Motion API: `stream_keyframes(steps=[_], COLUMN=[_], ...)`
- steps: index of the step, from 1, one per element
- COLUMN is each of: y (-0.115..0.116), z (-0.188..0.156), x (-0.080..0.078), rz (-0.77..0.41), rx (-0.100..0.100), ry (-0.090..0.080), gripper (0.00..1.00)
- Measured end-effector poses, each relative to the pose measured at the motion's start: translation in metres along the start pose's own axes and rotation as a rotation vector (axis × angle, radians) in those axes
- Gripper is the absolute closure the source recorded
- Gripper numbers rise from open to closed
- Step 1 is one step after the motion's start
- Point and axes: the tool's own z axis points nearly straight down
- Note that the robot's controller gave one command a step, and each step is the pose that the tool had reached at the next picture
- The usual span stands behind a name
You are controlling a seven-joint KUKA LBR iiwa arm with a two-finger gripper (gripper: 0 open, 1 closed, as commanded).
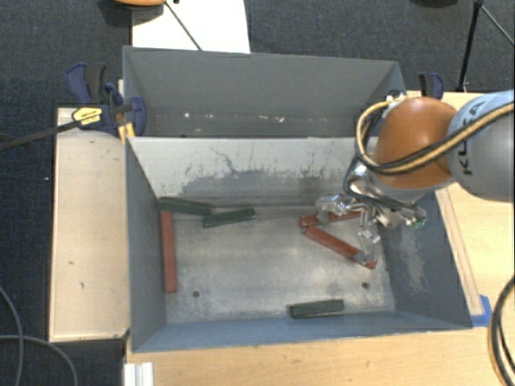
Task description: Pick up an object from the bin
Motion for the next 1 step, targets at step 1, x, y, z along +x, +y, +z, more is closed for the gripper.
stream_keyframes(steps=[1], y=[0.0137], z=[0.0042], x=[-0.0006], rz=[0.088], rx=[0.000], ry=[-0.001], gripper=[0.00])
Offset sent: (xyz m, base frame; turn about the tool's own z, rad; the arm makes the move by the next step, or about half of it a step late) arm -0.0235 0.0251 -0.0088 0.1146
